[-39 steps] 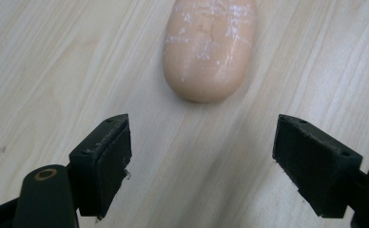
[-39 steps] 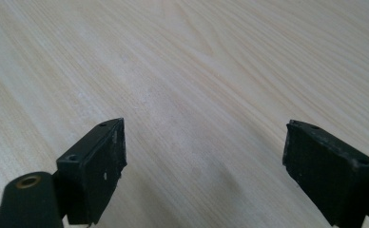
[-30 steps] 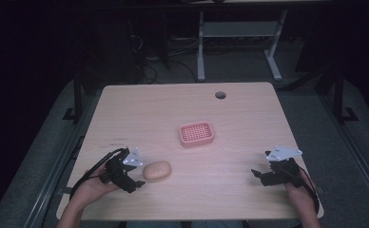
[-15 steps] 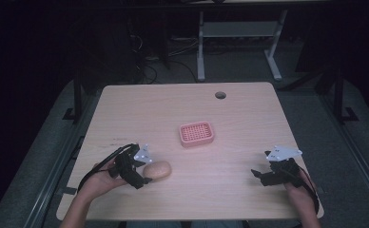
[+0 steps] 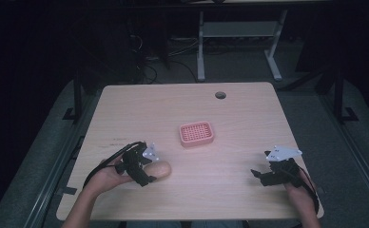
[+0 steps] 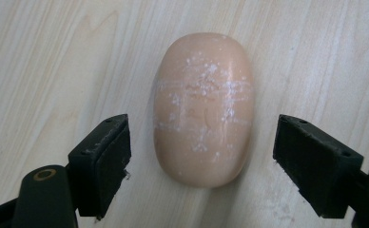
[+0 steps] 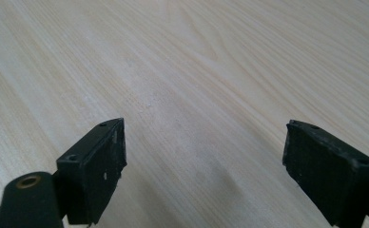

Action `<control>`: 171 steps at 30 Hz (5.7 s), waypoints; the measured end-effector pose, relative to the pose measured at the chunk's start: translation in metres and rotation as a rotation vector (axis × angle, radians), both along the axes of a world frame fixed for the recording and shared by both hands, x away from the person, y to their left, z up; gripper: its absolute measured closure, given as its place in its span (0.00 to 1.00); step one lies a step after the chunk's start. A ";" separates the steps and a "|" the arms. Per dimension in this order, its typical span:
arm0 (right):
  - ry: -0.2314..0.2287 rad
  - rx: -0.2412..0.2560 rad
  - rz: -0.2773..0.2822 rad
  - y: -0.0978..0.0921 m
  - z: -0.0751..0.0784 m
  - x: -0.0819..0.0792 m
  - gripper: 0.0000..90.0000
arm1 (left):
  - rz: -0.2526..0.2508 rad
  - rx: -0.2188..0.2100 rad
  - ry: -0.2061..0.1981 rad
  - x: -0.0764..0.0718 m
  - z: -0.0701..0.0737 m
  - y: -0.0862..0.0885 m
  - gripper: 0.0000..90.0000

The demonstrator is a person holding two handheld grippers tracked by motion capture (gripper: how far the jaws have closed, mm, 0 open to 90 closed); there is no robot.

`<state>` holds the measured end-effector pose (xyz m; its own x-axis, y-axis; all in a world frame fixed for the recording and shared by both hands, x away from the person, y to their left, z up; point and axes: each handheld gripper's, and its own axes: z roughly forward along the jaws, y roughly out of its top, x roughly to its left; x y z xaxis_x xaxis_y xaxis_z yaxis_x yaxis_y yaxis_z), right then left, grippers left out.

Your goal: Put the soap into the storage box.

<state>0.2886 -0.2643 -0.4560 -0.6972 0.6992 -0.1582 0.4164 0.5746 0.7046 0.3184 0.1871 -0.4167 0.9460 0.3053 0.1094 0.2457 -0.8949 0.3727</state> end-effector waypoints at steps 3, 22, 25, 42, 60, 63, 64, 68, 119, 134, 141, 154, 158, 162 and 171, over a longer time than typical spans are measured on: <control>-0.002 -0.001 0.001 0.000 0.000 0.000 0.15 | -0.004 0.006 0.007 0.002 -0.002 -0.002 0.22; 0.001 0.009 0.002 0.000 0.000 0.000 0.16 | -0.005 0.039 0.064 0.015 -0.018 -0.012 0.24; 0.002 0.010 0.000 0.001 0.000 0.000 0.15 | -0.009 0.043 0.072 0.016 -0.020 -0.013 0.25; -0.001 0.017 -0.002 -0.001 0.000 0.000 0.15 | -0.038 0.068 0.107 0.021 -0.023 -0.022 0.35; -0.005 0.025 -0.003 0.000 0.001 -0.001 0.15 | -0.024 0.036 0.101 0.022 -0.018 -0.020 0.36; -0.004 0.025 -0.001 0.000 0.001 -0.001 0.15 | -0.024 0.030 0.095 0.022 -0.016 -0.020 0.36; -0.004 0.025 -0.001 0.000 0.001 -0.001 0.16 | -0.024 0.030 0.095 0.022 -0.016 -0.020 0.36; -0.008 0.020 0.002 0.000 0.001 -0.001 0.16 | -0.027 0.020 0.096 0.023 -0.012 -0.023 0.36; 0.003 0.044 -0.004 -0.001 -0.001 0.001 0.16 | -0.064 -0.016 0.085 0.060 0.022 -0.055 0.36; -0.007 0.042 -0.007 -0.002 0.000 0.001 0.16 | -0.062 -0.021 0.091 0.066 0.024 -0.058 0.36; -0.010 0.052 -0.010 -0.002 0.002 0.000 0.16 | -0.061 -0.014 0.094 0.071 0.024 -0.064 0.36; -0.019 0.050 -0.001 -0.002 0.003 -0.001 0.16 | -0.069 -0.011 0.079 0.079 0.031 -0.079 0.36; -0.017 0.045 0.000 -0.001 0.003 -0.001 0.16 | -0.061 -0.018 0.080 0.085 0.033 -0.079 0.36; -0.016 0.051 0.004 0.001 0.003 -0.001 0.16 | -0.060 -0.008 0.076 0.089 0.034 -0.081 0.36; -0.017 0.054 0.005 0.001 0.003 -0.001 0.15 | -0.054 -0.022 0.080 0.099 0.036 -0.090 0.36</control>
<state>0.2877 -0.2635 -0.4527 -0.6986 0.7034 -0.1316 0.4015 0.5375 0.7416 0.4169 0.0976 -0.3805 0.9665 0.2554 0.0264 0.2275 -0.8993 0.3734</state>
